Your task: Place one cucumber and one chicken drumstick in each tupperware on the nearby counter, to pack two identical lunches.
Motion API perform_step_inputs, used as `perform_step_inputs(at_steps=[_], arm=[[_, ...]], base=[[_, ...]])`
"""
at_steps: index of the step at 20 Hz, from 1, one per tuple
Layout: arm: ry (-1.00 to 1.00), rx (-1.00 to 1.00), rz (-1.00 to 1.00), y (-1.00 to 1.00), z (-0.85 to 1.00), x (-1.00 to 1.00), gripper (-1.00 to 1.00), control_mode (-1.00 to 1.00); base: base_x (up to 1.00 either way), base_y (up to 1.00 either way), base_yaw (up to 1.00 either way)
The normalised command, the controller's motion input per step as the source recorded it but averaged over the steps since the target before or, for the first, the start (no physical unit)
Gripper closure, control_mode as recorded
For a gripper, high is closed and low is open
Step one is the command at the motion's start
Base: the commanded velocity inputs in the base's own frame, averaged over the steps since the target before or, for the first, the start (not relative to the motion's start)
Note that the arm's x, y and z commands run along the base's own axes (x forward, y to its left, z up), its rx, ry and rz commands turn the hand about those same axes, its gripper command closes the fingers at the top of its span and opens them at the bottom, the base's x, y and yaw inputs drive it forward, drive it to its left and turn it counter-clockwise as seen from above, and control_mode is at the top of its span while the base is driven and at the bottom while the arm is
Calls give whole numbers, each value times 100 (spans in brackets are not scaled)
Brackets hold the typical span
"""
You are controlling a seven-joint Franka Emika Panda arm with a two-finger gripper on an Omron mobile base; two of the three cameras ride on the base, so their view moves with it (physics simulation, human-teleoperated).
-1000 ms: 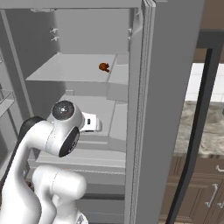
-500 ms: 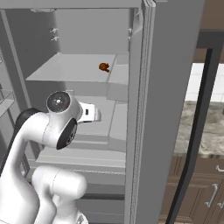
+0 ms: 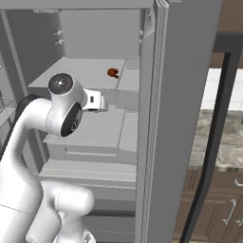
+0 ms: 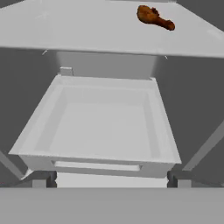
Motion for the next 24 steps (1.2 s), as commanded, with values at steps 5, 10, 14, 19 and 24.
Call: perform_step_inputs(at_steps=[5,10,14,19,24], arm=[[0,0,-4,0,31,42,-100,-100],[0,0,-10,0,17,45,-100,-100],[0,1,-9,0,25,52,-100,-100],[-4,6,-5,-2,11,35,-100,-100],[-7,9,0,-7,6,23,-100,-100]], base=[[0,0,0],[0,0,0],[0,0,0],[0,0,0],[0,0,0]])
